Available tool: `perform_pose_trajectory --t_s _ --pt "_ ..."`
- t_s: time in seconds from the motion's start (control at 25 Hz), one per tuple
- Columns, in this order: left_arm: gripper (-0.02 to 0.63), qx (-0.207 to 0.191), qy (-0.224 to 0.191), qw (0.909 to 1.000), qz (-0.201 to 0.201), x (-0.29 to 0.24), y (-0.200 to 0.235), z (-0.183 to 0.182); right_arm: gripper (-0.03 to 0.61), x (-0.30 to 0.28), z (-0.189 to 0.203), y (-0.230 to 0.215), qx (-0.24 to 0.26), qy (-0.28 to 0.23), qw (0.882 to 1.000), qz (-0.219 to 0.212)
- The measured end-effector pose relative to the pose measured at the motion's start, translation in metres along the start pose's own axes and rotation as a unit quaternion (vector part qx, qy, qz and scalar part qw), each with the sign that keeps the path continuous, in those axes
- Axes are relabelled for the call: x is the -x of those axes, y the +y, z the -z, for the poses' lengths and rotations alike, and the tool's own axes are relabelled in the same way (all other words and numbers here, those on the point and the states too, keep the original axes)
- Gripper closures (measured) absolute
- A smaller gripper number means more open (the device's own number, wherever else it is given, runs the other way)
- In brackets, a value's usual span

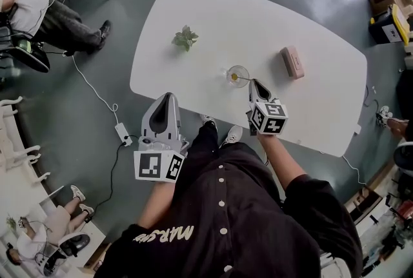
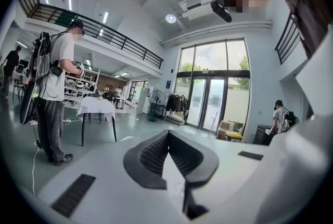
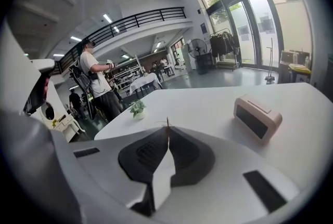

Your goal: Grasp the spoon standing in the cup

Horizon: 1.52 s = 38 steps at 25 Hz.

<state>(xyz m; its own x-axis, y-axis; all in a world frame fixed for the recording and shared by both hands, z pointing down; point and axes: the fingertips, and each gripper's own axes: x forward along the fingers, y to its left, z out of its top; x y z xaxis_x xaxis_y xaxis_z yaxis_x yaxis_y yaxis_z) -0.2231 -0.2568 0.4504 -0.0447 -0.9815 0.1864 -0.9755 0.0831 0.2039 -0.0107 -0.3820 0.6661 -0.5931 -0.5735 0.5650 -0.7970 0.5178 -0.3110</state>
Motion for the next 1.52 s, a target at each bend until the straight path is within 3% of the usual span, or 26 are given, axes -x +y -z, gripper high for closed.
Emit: perform_pose_trajectory --t_s 0.44,0.84,1.16,1.52 --pt "0.604 0.002 -0.018 0.9997 0.018 -0.007 -0.006 -0.010 0.569 0.021 -0.028 0.011 0.067 -0.028 0.997 -0.015" --pt "0.604 -0.005 -0.042 0.9983 0.041 -0.013 -0.018 -0.025 0.568 0.062 -0.081 0.035 0.145 -0.104 0.983 -0.047" --pt "0.604 -0.013 -0.054 0.9970 0.054 -0.010 -0.026 -0.033 0.568 0.113 -0.135 0.052 0.139 -0.178 0.972 -0.063" --pt "0.604 -0.019 -0.069 0.9954 0.064 -0.011 -0.033 -0.043 0.568 0.153 -0.178 0.045 0.117 -0.249 0.961 -0.038"
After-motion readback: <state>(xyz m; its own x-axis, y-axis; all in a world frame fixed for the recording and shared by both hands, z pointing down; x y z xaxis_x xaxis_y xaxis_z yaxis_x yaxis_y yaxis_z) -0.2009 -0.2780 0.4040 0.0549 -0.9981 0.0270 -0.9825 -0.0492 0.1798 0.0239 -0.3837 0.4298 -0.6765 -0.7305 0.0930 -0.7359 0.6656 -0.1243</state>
